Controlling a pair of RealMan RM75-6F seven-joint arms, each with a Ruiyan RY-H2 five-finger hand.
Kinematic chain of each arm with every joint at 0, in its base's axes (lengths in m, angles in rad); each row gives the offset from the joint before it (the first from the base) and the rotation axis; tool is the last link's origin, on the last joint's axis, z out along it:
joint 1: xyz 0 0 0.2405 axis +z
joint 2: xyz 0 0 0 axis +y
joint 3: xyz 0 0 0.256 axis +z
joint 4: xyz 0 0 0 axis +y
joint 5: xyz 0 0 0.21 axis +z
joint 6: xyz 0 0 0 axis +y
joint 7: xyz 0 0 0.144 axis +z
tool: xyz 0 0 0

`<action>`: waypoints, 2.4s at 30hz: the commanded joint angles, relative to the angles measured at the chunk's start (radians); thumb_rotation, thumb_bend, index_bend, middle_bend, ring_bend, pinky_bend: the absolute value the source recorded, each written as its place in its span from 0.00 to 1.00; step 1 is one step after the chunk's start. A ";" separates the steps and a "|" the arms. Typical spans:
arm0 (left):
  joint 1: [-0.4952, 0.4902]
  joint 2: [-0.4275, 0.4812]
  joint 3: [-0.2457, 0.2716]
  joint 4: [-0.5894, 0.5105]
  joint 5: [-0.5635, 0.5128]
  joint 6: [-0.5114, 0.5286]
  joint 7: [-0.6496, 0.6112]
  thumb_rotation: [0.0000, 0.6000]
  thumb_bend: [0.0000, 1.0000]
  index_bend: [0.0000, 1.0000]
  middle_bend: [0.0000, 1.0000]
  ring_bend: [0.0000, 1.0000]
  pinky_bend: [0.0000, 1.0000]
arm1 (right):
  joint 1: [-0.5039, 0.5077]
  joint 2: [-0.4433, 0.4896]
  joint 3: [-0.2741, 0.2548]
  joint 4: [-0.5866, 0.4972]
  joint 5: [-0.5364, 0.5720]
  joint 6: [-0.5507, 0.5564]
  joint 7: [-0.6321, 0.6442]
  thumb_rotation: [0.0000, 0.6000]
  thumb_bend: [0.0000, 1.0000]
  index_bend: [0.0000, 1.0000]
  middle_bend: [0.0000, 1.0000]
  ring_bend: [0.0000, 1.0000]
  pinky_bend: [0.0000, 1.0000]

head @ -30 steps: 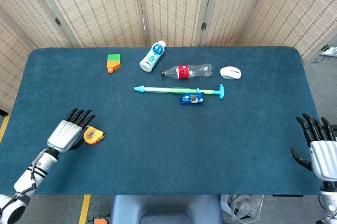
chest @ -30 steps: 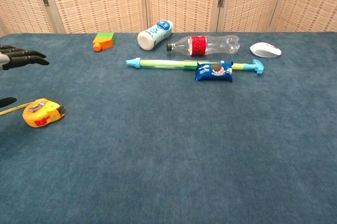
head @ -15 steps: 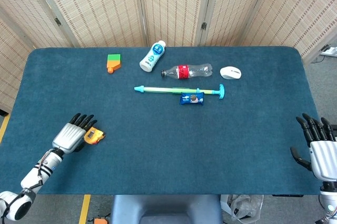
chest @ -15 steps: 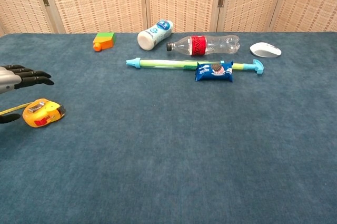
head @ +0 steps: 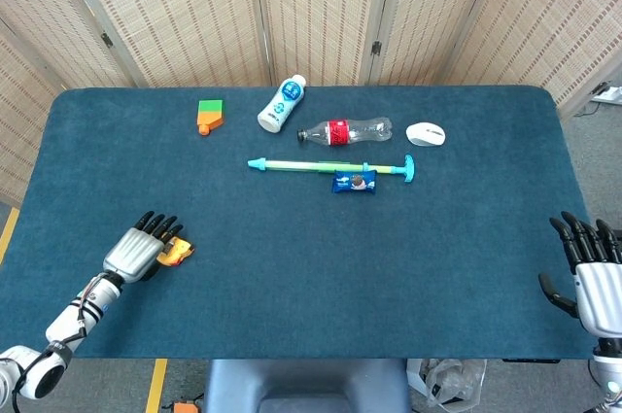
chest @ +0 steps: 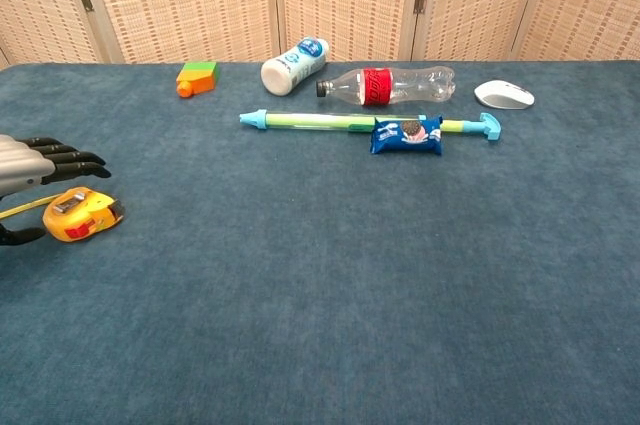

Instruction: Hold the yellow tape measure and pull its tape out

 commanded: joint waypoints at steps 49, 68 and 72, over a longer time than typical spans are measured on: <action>-0.007 -0.041 -0.015 0.022 0.002 0.096 -0.161 1.00 0.42 0.46 0.43 0.35 0.23 | 0.042 0.015 -0.005 -0.050 -0.049 -0.049 -0.002 1.00 0.36 0.09 0.09 0.10 0.00; -0.078 0.088 -0.176 -0.505 -0.189 0.152 0.198 1.00 0.43 0.47 0.44 0.36 0.21 | 0.332 0.063 0.069 -0.256 -0.048 -0.400 0.147 1.00 0.33 0.29 0.15 0.13 0.00; -0.112 0.080 -0.206 -0.589 -0.248 0.163 0.286 1.00 0.43 0.47 0.44 0.36 0.21 | 0.411 0.026 0.108 -0.268 0.005 -0.482 0.167 1.00 0.32 0.35 0.16 0.14 0.00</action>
